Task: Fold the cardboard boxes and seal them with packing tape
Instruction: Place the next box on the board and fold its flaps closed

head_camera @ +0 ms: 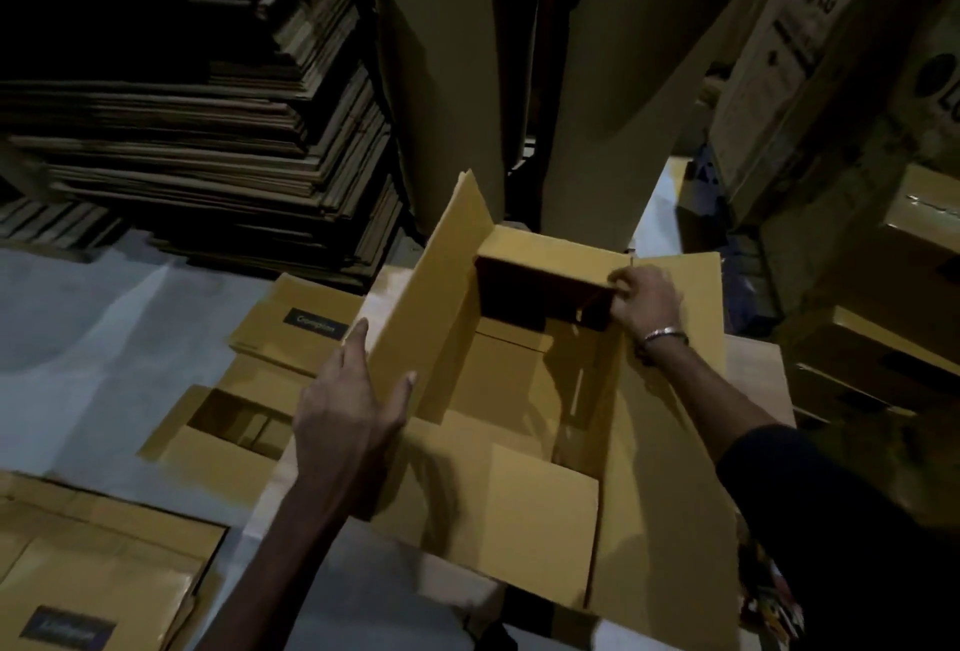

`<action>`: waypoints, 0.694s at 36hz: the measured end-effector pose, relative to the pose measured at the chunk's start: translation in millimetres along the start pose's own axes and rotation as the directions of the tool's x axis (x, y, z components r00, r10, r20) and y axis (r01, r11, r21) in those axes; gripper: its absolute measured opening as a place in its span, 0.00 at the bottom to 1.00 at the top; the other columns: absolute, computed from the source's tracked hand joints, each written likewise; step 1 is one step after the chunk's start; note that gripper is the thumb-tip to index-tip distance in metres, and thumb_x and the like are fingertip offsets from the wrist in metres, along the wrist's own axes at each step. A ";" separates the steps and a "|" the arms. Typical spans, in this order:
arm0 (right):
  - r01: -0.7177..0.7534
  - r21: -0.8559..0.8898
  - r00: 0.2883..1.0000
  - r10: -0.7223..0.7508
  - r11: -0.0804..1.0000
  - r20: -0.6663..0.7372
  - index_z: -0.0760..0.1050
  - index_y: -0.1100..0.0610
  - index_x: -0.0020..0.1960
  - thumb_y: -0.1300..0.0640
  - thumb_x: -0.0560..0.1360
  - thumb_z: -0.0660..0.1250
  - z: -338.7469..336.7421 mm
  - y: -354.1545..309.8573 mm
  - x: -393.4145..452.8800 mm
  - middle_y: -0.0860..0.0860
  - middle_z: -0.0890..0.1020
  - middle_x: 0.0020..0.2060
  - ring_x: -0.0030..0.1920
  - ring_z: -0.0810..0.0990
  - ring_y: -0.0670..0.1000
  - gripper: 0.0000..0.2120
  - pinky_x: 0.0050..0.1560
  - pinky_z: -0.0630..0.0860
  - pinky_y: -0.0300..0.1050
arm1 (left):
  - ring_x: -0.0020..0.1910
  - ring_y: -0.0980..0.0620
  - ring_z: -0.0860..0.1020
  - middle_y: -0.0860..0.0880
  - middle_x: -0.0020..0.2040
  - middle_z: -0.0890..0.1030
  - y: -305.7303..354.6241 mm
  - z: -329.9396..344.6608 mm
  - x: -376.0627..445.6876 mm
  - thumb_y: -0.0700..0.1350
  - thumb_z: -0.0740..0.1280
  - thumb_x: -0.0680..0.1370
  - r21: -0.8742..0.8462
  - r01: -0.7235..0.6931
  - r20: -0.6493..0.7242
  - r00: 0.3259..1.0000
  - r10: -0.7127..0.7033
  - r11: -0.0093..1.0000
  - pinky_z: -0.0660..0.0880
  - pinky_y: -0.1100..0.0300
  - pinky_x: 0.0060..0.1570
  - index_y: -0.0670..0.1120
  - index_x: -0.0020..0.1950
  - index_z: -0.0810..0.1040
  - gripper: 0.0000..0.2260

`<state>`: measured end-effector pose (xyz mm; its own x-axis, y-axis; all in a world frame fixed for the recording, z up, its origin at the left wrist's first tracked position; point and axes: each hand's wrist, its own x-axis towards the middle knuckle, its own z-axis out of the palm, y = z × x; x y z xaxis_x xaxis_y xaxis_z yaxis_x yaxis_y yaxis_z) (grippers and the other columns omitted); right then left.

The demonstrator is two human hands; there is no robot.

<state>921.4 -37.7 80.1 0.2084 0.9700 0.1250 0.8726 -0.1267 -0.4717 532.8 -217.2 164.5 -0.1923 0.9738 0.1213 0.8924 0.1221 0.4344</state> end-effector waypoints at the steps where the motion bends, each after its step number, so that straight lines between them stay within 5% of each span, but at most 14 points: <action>1: 0.030 -0.083 0.995 -0.022 0.996 0.096 0.82 0.47 0.60 0.56 0.71 0.72 1.3 -0.7 -10.3 0.51 0.81 0.59 0.65 0.73 0.58 0.17 0.63 0.71 0.60 | 0.59 0.44 0.81 0.46 0.66 0.79 6.1 -1.7 -1.0 0.66 0.68 0.78 -0.025 -0.005 0.009 1.000 0.006 1.000 0.81 0.45 0.54 0.50 0.82 0.61 0.38; 5: 0.105 -0.196 0.959 -0.047 0.975 0.281 0.77 0.47 0.70 0.54 0.75 0.72 -1.5 -0.5 -42.3 0.49 0.77 0.70 0.79 0.61 0.56 0.24 0.71 0.62 0.64 | 0.55 0.49 0.82 0.51 0.64 0.81 37.0 2.0 -14.2 0.65 0.66 0.80 -0.069 -0.006 0.061 0.998 0.010 0.998 0.81 0.50 0.50 0.53 0.81 0.63 0.34; 11: -0.010 -0.066 1.000 0.011 0.998 0.005 0.79 0.49 0.66 0.53 0.76 0.70 -46.3 4.0 -98.3 0.49 0.80 0.67 0.80 0.62 0.55 0.18 0.70 0.63 0.62 | 0.55 0.49 0.82 0.52 0.61 0.83 58.8 35.4 -52.7 0.63 0.64 0.82 -0.095 -0.201 0.116 0.971 0.211 0.975 0.80 0.52 0.52 0.51 0.68 0.81 0.21; 16: -0.252 0.037 0.959 0.255 0.967 -0.124 0.78 0.52 0.66 0.53 0.75 0.69 -75.0 29.6 -170.4 0.54 0.78 0.66 0.73 0.68 0.60 0.19 0.66 0.68 0.68 | 0.52 0.48 0.82 0.49 0.56 0.85 43.7 80.9 -85.8 0.54 0.59 0.85 -0.102 -0.374 0.167 0.907 0.387 0.922 0.78 0.52 0.52 0.47 0.59 0.84 0.17; 21: -0.473 0.194 0.881 0.468 0.859 0.076 0.68 0.57 0.77 0.51 0.76 0.73 -85.8 41.2 -225.5 0.63 0.75 0.69 0.67 0.74 0.66 0.32 0.64 0.74 0.61 | 0.74 0.46 0.72 0.46 0.77 0.73 21.1 110.3 -110.3 0.43 0.65 0.80 -0.043 -0.412 0.270 0.872 0.407 0.910 0.71 0.47 0.72 0.49 0.67 0.82 0.17; 25: -0.461 0.279 0.887 0.436 0.842 0.152 0.65 0.57 0.78 0.51 0.77 0.73 -101.7 17.7 -234.8 0.62 0.81 0.66 0.65 0.79 0.65 0.33 0.63 0.75 0.56 | 0.76 0.48 0.69 0.48 0.78 0.72 7.0 114.1 -107.6 0.38 0.63 0.80 -0.188 -0.382 0.260 0.869 0.421 0.905 0.67 0.45 0.75 0.49 0.77 0.73 0.25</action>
<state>932.9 -288.8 131.2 0.4979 0.8369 -0.2272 0.5158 -0.4964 -0.6982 606.3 -299.3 52.6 0.3141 0.9477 0.0564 0.8041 -0.2972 0.5149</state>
